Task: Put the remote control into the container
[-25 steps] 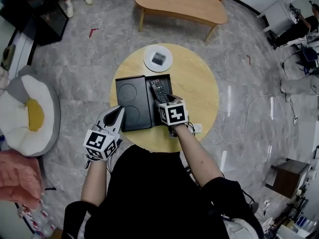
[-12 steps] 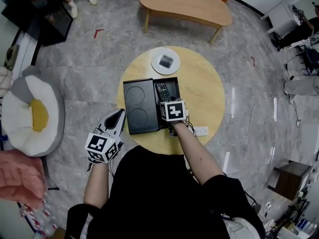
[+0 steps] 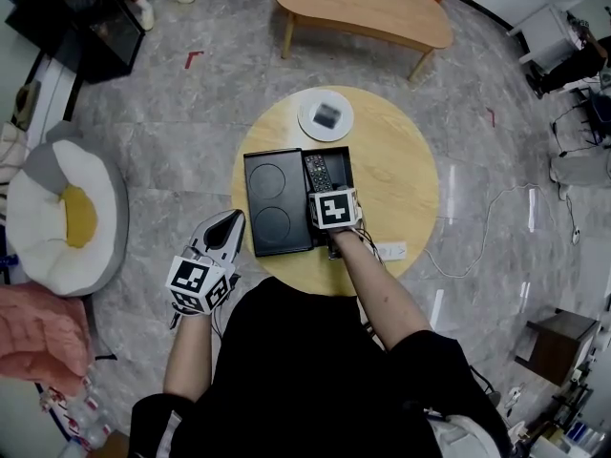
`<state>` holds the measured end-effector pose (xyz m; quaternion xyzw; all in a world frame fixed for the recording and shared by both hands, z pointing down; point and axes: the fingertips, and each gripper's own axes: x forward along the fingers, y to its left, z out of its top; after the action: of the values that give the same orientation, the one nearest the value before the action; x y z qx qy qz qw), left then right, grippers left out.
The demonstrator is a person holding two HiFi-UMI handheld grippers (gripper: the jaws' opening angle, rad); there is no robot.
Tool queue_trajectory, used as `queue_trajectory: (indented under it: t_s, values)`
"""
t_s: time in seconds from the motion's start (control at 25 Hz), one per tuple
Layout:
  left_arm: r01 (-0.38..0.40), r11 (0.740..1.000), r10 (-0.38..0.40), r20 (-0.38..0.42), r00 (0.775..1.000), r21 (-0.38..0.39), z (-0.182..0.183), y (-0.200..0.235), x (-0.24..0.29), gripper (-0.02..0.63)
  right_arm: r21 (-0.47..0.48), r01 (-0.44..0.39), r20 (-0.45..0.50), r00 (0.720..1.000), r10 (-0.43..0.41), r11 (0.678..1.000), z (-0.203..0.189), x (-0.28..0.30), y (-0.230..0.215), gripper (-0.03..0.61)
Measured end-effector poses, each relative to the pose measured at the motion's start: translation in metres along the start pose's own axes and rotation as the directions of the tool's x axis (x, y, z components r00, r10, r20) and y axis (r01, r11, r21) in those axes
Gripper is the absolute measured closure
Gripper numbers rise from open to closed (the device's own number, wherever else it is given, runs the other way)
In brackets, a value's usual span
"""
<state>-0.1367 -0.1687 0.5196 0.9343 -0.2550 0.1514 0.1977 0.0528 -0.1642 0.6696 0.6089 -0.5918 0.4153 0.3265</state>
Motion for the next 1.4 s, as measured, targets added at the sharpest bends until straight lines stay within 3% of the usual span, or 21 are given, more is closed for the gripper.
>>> queue_trajectory:
  t_s: [0.28, 0.56, 0.84, 1.16, 1.4]
  values:
    - [-0.027, 1.0, 0.026, -0.014, 1.0, -0.01, -0.007, 0.006, -0.009, 0.607, 0.001, 0.026, -0.034, 0.999, -0.026, 1.0, -0.005, 0.005, -0.003, 0.329]
    - [-0.029, 1.0, 0.029, -0.019, 0.999, -0.011, -0.008, 0.005, -0.009, 0.606, 0.06, -0.02, -0.01, 1.0, 0.021, 0.998, -0.007, 0.008, 0.001, 0.328]
    - [-0.023, 1.0, 0.023, -0.014, 1.0, -0.008, -0.007, -0.002, -0.004, 0.607, 0.044, -0.03, -0.017, 0.999, 0.03, 0.999, -0.01, -0.005, 0.004, 0.328]
    - [-0.004, 1.0, 0.004, 0.001, 1.0, 0.021, -0.001, -0.02, 0.012, 0.606, 0.005, -0.097, 0.14, 0.986, 0.095, 0.995, 0.013, -0.051, 0.0, 0.329]
    - [0.02, 0.998, -0.02, -0.002, 1.0, 0.057, 0.007, -0.049, 0.028, 0.606, -0.011, -0.204, 0.319, 0.927, 0.197, 0.979, 0.023, -0.102, -0.022, 0.33]
